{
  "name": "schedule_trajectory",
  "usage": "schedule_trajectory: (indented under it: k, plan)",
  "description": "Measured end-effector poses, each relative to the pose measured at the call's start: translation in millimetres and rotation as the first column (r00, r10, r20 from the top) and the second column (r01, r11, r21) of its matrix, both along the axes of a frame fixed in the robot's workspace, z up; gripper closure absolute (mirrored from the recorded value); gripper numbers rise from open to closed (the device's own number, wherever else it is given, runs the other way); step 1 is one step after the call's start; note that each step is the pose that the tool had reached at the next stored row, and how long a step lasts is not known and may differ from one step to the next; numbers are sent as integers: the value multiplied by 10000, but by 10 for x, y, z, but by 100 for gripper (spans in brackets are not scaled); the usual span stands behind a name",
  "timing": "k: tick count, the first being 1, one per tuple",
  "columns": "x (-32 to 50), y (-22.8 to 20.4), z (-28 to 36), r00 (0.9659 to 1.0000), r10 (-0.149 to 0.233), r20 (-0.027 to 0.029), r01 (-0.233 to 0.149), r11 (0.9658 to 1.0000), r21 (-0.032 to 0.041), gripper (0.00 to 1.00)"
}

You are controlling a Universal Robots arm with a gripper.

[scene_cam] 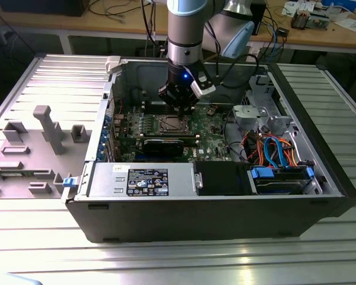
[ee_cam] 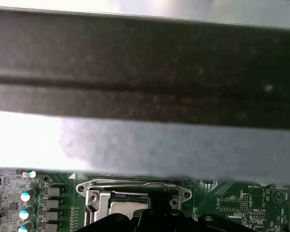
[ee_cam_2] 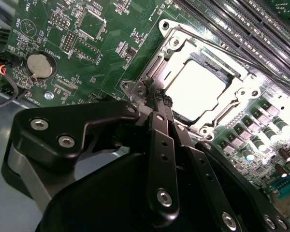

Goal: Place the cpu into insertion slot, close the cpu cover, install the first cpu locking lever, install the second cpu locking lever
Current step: 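Install the second cpu locking lever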

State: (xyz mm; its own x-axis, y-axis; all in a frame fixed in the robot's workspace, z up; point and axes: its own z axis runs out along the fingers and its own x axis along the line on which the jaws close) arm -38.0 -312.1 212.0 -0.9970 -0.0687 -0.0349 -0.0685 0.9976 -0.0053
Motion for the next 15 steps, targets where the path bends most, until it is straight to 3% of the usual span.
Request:
schedule_trajectory:
  k: [8,11,15]
  plan:
    - [1,-1,206,10000,2,-8,-2,10000,-5,89]
    - [1,-7,207,10000,-9,-17,9,10000,-12,89]
    - [1,-65,203,9999,-59,-104,59,10000,-12,89]
